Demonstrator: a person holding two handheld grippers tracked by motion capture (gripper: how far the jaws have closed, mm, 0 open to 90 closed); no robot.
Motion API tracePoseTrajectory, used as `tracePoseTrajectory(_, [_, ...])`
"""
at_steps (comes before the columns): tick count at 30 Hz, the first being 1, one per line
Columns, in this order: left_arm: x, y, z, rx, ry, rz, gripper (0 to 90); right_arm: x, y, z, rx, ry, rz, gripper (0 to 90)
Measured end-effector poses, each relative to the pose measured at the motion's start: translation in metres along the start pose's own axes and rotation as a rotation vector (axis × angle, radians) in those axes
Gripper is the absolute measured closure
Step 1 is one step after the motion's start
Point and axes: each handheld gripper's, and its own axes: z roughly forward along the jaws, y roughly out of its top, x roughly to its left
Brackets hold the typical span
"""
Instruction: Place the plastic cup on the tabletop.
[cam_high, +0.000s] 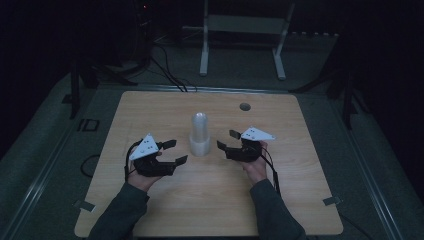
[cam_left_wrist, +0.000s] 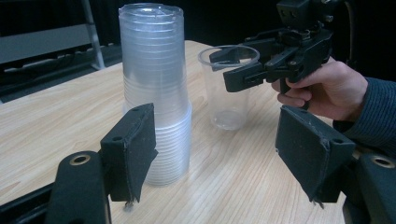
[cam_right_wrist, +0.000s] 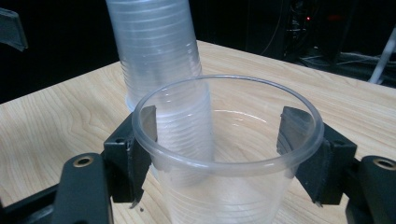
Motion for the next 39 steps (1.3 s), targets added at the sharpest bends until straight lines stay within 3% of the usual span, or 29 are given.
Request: tracePoseTrajectory(39, [0.0, 0.0, 0.0, -0.002, -0.001, 0.002, 28.8, -0.004, -0.013, 0.005, 0.068, -0.011, -0.003, 28.1])
